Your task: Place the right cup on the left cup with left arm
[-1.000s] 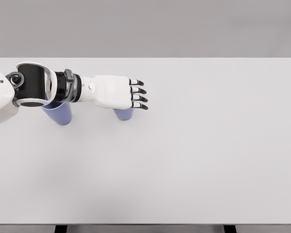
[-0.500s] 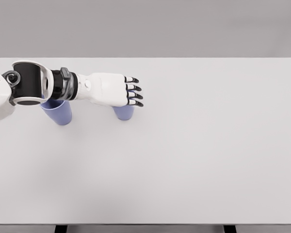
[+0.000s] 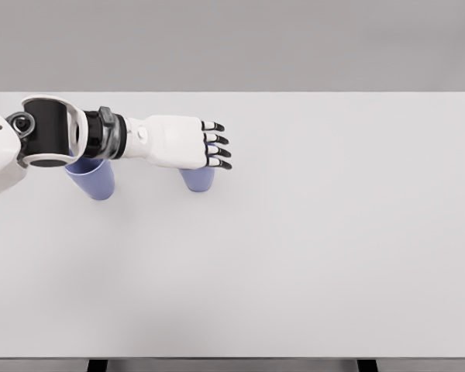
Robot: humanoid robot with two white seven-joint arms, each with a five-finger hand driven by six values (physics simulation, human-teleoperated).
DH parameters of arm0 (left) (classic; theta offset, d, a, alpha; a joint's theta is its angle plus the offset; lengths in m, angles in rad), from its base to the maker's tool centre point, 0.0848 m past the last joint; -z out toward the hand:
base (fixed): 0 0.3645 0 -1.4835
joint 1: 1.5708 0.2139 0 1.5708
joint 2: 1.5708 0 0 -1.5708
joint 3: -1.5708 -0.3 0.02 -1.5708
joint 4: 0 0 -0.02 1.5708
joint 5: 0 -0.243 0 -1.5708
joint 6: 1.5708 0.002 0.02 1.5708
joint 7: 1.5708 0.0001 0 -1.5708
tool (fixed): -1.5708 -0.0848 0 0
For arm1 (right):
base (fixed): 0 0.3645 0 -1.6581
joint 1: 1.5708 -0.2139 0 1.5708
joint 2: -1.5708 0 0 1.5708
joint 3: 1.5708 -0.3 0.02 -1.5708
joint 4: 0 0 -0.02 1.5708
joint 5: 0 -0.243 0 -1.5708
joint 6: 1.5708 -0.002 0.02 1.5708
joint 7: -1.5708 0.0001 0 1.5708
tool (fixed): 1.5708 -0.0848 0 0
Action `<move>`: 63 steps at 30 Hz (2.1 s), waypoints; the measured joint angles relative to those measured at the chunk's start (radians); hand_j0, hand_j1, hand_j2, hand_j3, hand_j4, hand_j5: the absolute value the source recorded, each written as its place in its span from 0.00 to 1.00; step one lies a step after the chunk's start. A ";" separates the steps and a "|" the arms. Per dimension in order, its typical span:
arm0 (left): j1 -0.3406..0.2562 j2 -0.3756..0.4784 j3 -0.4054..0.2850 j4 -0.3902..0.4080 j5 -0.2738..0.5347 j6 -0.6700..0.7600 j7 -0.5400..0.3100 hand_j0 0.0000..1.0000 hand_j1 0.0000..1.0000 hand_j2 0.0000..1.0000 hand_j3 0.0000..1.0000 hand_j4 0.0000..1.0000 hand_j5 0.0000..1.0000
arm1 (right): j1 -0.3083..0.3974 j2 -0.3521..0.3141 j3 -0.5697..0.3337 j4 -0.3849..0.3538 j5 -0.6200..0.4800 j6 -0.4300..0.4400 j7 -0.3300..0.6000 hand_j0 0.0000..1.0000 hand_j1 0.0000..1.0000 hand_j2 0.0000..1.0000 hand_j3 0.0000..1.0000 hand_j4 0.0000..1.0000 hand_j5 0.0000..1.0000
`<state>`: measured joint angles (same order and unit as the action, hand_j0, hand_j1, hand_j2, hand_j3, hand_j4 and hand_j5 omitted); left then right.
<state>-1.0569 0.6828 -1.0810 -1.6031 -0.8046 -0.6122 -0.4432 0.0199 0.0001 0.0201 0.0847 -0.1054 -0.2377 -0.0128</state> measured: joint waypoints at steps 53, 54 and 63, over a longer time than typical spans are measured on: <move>0.029 -0.096 0.006 0.133 -0.044 0.000 -0.001 1.00 1.00 1.00 1.00 1.00 1.00 | 0.000 0.000 0.000 0.000 0.000 0.000 0.000 1.00 1.00 1.00 1.00 1.00 1.00; 0.029 -0.097 0.006 0.136 -0.046 0.000 -0.001 1.00 1.00 1.00 1.00 1.00 1.00 | 0.000 0.000 0.000 0.000 0.000 0.000 0.000 1.00 1.00 1.00 1.00 1.00 1.00; 0.029 -0.100 0.014 0.165 -0.049 0.000 -0.001 1.00 1.00 1.00 1.00 1.00 1.00 | 0.000 0.000 0.000 0.000 0.000 0.000 0.000 1.00 1.00 1.00 1.00 1.00 1.00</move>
<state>-1.0278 0.5826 -1.0668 -1.4382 -0.8533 -0.6124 -0.4438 0.0199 0.0001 0.0201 0.0846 -0.1054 -0.2377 -0.0132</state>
